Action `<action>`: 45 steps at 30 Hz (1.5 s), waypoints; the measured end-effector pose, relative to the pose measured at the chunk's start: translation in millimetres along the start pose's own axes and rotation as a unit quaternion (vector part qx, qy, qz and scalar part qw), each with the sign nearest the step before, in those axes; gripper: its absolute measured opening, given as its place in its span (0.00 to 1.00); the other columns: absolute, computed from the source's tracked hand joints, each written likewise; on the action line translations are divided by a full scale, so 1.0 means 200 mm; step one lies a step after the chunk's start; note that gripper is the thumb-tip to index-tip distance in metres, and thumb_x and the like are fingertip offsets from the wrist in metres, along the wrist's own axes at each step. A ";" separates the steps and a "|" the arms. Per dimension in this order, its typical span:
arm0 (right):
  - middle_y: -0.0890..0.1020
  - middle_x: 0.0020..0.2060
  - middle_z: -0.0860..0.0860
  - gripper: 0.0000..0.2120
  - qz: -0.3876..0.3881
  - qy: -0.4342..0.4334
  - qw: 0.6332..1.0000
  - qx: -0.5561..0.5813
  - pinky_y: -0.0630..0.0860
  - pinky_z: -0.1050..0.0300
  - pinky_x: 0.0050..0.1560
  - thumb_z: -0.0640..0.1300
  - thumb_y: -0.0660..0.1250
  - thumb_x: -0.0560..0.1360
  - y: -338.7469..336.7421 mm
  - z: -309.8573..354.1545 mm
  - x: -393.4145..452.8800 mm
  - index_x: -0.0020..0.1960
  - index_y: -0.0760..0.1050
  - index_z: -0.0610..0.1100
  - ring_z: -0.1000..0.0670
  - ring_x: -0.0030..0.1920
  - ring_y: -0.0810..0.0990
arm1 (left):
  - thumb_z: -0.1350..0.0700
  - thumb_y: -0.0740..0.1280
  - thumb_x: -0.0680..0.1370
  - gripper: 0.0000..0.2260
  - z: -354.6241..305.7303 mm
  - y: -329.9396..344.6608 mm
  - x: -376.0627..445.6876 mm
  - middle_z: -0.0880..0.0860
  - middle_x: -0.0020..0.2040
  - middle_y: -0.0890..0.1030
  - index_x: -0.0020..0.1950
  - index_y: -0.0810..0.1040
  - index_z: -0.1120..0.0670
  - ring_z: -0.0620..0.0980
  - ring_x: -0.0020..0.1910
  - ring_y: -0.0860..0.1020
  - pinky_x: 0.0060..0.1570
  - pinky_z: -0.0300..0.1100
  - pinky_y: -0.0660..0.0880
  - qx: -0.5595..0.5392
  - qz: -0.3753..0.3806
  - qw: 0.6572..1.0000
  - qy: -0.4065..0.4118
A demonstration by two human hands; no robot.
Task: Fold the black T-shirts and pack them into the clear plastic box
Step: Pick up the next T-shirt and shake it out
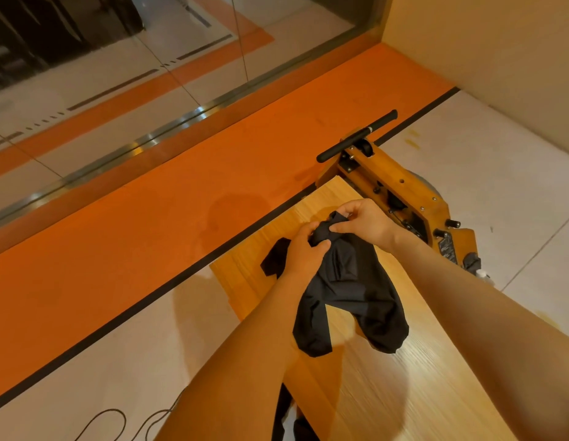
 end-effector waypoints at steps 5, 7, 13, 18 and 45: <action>0.84 0.45 0.44 0.10 -0.014 0.038 0.998 0.044 0.76 0.63 0.50 0.40 0.76 0.70 -0.07 -0.05 -0.05 0.49 0.83 0.37 0.52 0.45 0.82 | 0.57 0.69 0.77 0.05 -0.01 -0.02 0.01 0.47 0.41 0.74 0.46 0.74 0.55 0.48 0.44 0.74 0.44 0.41 0.70 0.032 -0.026 0.999 0.020; 0.84 0.47 0.43 0.10 -0.017 0.046 0.997 0.057 0.76 0.65 0.50 0.40 0.76 0.71 -0.10 -0.04 -0.07 0.51 0.83 0.37 0.51 0.48 0.82 | 0.57 0.70 0.76 0.05 -0.02 -0.03 0.00 0.50 0.43 0.78 0.45 0.75 0.55 0.51 0.45 0.77 0.45 0.44 0.74 0.025 -0.022 0.999 0.017; 0.83 0.39 0.47 0.06 -0.069 0.038 0.995 0.056 0.76 0.60 0.50 0.43 0.76 0.70 -0.19 0.05 -0.16 0.42 0.80 0.42 0.53 0.42 0.81 | 0.58 0.74 0.73 0.09 -0.10 -0.06 -0.07 0.48 0.37 0.78 0.37 0.75 0.52 0.45 0.37 0.77 0.38 0.38 0.73 0.054 0.002 0.997 0.046; 0.82 0.36 0.49 0.07 -0.124 0.020 0.989 0.076 0.76 0.65 0.38 0.40 0.74 0.73 -0.26 0.17 -0.26 0.38 0.78 0.44 0.58 0.36 0.81 | 0.58 0.74 0.73 0.15 -0.21 -0.06 -0.11 0.47 0.32 0.72 0.32 0.70 0.51 0.44 0.32 0.71 0.36 0.37 0.69 0.064 0.009 0.996 0.065; 0.80 0.41 0.46 0.07 -0.400 0.030 0.901 0.164 0.77 0.59 0.38 0.42 0.70 0.77 -0.51 0.31 -0.87 0.41 0.74 0.46 0.50 0.42 0.79 | 0.53 0.67 0.79 0.12 -0.52 -0.01 -0.41 0.55 0.46 0.83 0.45 0.82 0.60 0.48 0.48 0.80 0.50 0.40 0.74 0.148 0.261 0.950 0.086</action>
Point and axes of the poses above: each hand's wrist, its own x-axis towards the middle knuckle, its own y-axis out of the palm, z = x × y, the point moved 3 cm from there along x, towards the middle knuckle
